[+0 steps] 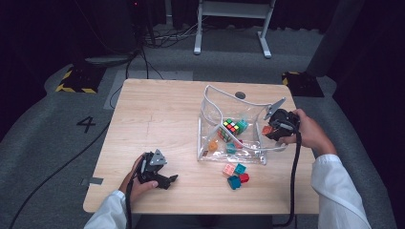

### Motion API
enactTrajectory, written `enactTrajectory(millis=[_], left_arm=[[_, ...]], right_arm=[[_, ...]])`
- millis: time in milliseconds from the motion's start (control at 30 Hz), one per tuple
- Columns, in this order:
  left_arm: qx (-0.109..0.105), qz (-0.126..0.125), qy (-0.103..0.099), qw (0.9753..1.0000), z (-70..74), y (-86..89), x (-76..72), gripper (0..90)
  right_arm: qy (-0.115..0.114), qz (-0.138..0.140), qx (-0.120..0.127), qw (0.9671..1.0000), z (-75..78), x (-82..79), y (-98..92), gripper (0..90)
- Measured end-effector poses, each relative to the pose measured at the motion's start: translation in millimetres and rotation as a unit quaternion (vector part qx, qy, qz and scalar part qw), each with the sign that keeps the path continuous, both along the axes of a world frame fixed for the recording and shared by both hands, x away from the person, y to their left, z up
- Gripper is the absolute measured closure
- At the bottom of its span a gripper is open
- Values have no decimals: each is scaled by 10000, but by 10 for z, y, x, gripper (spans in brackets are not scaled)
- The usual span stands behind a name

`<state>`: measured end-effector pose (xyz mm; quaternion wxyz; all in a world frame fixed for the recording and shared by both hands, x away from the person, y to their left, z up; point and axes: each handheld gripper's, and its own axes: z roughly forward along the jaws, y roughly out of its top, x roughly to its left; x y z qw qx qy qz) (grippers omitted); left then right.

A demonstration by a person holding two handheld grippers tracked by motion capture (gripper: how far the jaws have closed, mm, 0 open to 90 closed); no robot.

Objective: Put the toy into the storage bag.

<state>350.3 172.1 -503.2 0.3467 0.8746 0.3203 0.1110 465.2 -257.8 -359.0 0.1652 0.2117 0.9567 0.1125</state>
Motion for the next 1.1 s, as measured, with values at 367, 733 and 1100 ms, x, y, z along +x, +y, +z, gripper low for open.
enactTrajectory(millis=[367, 733, 1100], left_arm=[[6, -20, -7, 10000, 0, 1, 2, 104], [4, 2, -3, 10000, 0, 0, -1, 104], [7, -19, -6, 10000, 1, 1, 1, 104]], right_arm=[[-330, -17, 1183, 9924, 90, -129, -127, 486], [-1014, -435, 2483, 9624, 227, -528, -512, 326], [-1718, -718, 3124, 9315, 209, -1008, -847, 304]])
